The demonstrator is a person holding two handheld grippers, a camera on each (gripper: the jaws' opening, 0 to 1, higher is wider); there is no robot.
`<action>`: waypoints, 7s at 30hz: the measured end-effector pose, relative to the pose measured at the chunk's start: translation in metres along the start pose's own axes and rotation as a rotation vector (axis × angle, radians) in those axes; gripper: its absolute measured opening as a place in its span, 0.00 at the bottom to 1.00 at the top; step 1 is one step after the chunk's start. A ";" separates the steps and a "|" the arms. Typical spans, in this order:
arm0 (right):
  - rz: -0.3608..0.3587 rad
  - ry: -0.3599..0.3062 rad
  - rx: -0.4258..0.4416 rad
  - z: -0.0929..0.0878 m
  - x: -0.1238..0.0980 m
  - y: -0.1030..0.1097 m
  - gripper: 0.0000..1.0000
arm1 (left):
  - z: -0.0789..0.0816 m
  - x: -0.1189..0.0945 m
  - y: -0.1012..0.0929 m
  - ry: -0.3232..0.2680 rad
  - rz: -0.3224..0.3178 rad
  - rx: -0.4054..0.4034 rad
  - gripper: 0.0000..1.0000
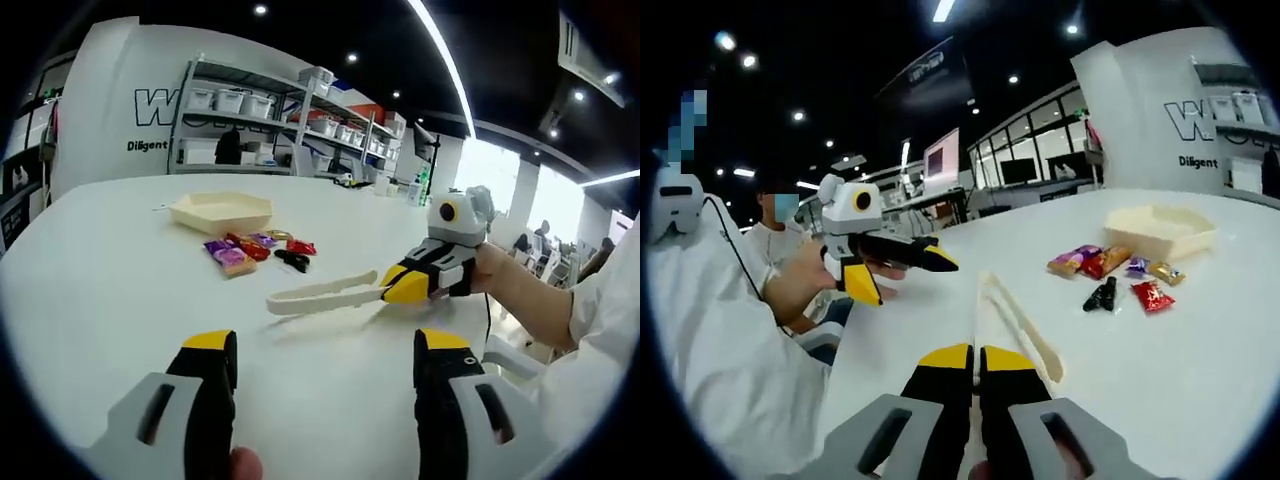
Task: Place the target food into the container with the food tongs after gripping and lifting it, then release it inside without dropping or visibly crushing the food.
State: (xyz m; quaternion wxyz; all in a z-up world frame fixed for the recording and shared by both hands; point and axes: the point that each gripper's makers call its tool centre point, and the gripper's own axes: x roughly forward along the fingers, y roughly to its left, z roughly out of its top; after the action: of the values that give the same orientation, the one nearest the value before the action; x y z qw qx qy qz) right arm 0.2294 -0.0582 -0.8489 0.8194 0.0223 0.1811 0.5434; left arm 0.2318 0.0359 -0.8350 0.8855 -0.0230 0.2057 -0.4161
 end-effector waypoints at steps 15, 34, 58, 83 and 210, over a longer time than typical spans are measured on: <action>0.202 -0.145 0.094 0.029 -0.004 0.037 0.00 | 0.022 0.009 -0.023 -0.137 -0.193 -0.135 0.71; 0.363 -0.216 0.098 0.049 -0.009 0.072 0.00 | 0.044 0.003 -0.053 -0.247 -0.390 -0.184 0.56; 0.460 -0.246 0.086 0.057 -0.012 0.093 0.00 | 0.053 -0.003 -0.080 -0.315 -0.504 -0.162 0.27; 0.471 -0.283 0.043 0.060 -0.022 0.094 0.00 | 0.059 -0.011 -0.083 -0.363 -0.560 -0.188 0.22; -0.194 0.040 -0.269 0.049 -0.016 0.012 0.40 | 0.083 0.022 0.028 -0.226 -0.145 0.035 0.23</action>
State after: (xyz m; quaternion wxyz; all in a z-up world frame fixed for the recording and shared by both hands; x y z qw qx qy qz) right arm 0.2290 -0.0596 -0.7957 0.8597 -0.1162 0.1243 0.4816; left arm 0.2969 0.0266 -0.7726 0.8709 -0.0693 0.0951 -0.4771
